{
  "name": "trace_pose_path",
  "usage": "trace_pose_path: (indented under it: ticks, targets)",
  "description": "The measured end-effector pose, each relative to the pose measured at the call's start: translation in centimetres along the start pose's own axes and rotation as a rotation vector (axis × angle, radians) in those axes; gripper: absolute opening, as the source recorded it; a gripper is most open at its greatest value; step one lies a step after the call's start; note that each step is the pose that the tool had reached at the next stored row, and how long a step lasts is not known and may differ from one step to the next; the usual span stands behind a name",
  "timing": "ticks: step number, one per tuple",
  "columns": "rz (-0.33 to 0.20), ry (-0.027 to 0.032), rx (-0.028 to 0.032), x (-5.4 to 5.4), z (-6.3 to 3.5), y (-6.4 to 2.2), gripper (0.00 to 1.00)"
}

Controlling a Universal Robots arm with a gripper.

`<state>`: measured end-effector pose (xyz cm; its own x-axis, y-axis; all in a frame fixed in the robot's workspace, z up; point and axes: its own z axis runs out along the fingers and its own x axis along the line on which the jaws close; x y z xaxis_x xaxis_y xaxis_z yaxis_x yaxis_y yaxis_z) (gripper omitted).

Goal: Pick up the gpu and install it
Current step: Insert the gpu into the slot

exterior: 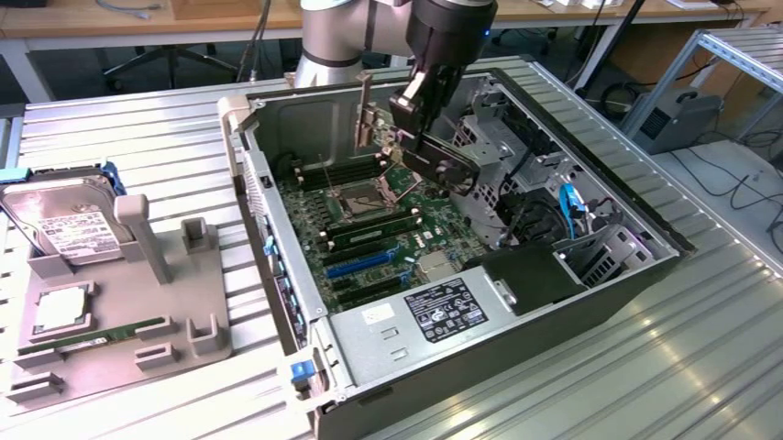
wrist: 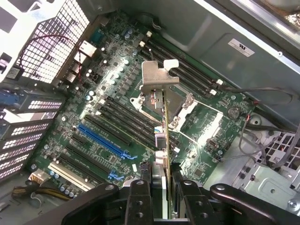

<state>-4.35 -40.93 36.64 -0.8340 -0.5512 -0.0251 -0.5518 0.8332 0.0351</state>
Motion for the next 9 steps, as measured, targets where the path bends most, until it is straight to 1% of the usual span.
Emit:
trace_pose_path:
  ticks: [9]
  targets:
    - [-0.032, 0.0012, -0.0008, 0.0, 0.01, 0.0, 0.27]
